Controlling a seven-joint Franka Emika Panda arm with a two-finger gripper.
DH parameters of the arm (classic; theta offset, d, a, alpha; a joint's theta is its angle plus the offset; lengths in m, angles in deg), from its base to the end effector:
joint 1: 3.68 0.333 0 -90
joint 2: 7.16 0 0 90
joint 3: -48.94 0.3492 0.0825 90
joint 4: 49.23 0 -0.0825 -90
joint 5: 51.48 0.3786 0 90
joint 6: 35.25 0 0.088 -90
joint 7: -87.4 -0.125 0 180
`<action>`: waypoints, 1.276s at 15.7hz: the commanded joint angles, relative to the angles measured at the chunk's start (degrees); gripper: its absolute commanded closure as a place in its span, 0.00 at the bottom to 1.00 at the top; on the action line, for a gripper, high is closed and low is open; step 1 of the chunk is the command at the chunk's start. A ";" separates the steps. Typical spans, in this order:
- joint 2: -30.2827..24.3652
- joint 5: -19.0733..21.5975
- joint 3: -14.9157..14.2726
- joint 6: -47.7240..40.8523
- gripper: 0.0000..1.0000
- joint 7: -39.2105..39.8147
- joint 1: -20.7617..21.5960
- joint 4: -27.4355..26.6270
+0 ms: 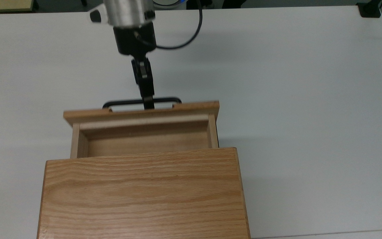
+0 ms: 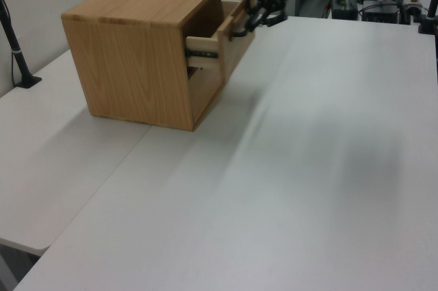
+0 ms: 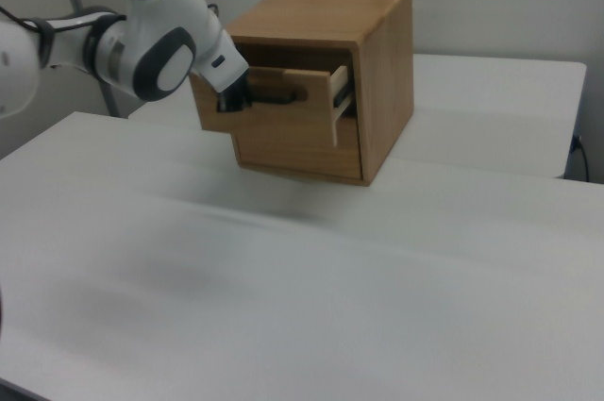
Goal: Open the drawer by sliding it
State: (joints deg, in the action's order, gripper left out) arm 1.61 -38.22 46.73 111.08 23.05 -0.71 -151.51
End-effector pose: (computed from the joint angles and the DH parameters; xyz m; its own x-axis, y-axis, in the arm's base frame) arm 0.6616 0.0095 0.5553 0.2888 -0.9559 0.0538 -0.7608 -0.2632 -0.5933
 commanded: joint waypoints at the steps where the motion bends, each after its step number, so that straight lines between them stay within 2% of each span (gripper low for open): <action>1: -10.87 3.96 -0.34 -5.88 1.00 8.27 0.55 -9.68; 3: -13.51 4.32 -0.52 -6.50 1.00 10.21 0.55 -12.15; 9: -14.93 4.93 -0.60 -14.23 1.00 13.38 0.29 -12.60; 11: -15.37 5.72 -0.69 -15.29 0.94 13.99 0.29 -12.60; 12: -15.46 5.73 -0.61 -16.60 0.80 14.95 0.20 -12.51; 13: -15.46 5.81 -0.69 -18.61 0.41 15.57 0.20 -12.42; 14: -15.46 5.73 -0.69 -19.85 0.20 16.10 0.20 -12.25; 15: -15.54 5.73 -0.69 -21.60 0.07 17.41 0.20 -11.98; 16: -15.81 5.64 -0.69 -24.32 0.00 19.86 0.20 -11.72; 20: -17.74 3.54 -0.96 -37.76 0.00 36.53 0.29 -6.64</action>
State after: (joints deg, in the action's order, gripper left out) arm -12.43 -34.04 46.11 85.48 47.10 -0.93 -160.00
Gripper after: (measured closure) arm 0.317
